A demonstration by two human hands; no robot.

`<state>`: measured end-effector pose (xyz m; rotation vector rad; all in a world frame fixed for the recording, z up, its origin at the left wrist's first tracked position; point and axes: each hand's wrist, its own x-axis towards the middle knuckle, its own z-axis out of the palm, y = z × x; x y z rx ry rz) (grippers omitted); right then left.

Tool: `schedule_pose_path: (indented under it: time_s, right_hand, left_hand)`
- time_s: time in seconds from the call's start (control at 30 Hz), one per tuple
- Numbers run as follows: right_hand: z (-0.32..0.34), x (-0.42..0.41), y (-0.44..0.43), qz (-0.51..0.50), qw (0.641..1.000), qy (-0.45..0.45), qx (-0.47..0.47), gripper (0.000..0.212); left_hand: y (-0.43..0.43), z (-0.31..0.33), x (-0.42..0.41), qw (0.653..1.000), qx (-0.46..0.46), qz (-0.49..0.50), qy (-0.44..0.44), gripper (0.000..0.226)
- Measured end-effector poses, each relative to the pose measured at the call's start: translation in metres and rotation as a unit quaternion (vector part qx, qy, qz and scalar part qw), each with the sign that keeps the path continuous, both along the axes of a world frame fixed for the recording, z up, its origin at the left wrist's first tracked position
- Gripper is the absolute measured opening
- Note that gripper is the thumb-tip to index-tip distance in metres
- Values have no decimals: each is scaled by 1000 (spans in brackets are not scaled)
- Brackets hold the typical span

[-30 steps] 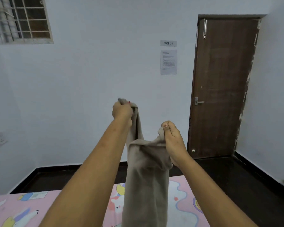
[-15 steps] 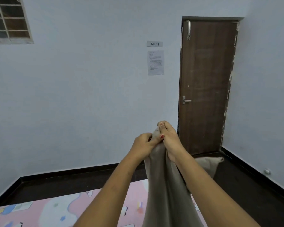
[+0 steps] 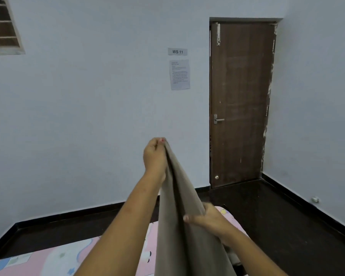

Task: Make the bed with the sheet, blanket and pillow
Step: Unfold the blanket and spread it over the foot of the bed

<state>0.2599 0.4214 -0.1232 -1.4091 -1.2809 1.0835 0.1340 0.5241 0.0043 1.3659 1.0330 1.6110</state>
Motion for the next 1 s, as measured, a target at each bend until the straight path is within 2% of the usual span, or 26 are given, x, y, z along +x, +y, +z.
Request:
schedule_pose_path:
  time_s: [0.13, 0.2, 0.27, 0.33, 0.37, 0.47, 0.53, 0.57, 0.63, 0.7, 0.77, 0.8, 0.87, 0.97, 1.0]
  right_hand:
    - [-55, 24, 4, 19, 988, -102, -114, 74]
    - [-75, 37, 12, 44, 972, -166, -160, 79]
    - [-79, 46, 17, 57, 959, -208, -183, 76]
    - [-72, 55, 25, 67, 945, -261, -185, 56]
    - [-62, 60, 30, 67, 936, -303, -168, 47]
    - [-13, 73, 47, -5, 888, -451, -87, 47]
    - [31, 76, 57, -83, 871, -483, 5, 30]
    - [56, 75, 59, -117, 872, -472, 55, 27]
    - [106, 64, 57, -164, 879, -418, 164, 33]
    - [155, 40, 51, -172, 865, -388, 268, 37]
    - [190, 13, 44, -153, 845, -390, 333, 28]
    - [202, 2, 41, -134, 840, -395, 346, 23]
    - [211, -9, 32, -71, 848, -402, 338, 20]
    - [201, 3, 22, 54, 882, -381, 270, 20]
    - [194, 12, 18, 93, 900, -359, 228, 20]
  left_hand:
    - [20, 18, -20, 992, -33, 45, -113, 26]
    - [25, 20, -29, 978, -65, 50, -191, 27]
    - [30, 19, -42, 957, -104, 51, -265, 27]
    - [37, 14, -56, 940, -124, 54, -313, 22]
    - [40, 13, -64, 936, -132, 56, -323, 21]
    - [43, 15, -88, 941, -119, 56, -313, 33]
    - [34, 26, -103, 958, -80, 42, -272, 42]
    - [27, 32, -107, 973, -48, 24, -225, 42]
    - [13, 41, -100, 999, 9, -7, -41, 36]
    - [-3, 41, -77, 983, 57, -41, 171, 24]
    - [-16, 33, -50, 946, 91, -81, 302, 43]
    - [-23, 29, -38, 935, 100, -87, 330, 41]
    - [-30, 23, -24, 938, 115, -83, 318, 28]
    - [-27, 20, -34, 948, 147, -44, 277, 18]
    - [-23, 19, -40, 948, 157, -29, 277, 23]
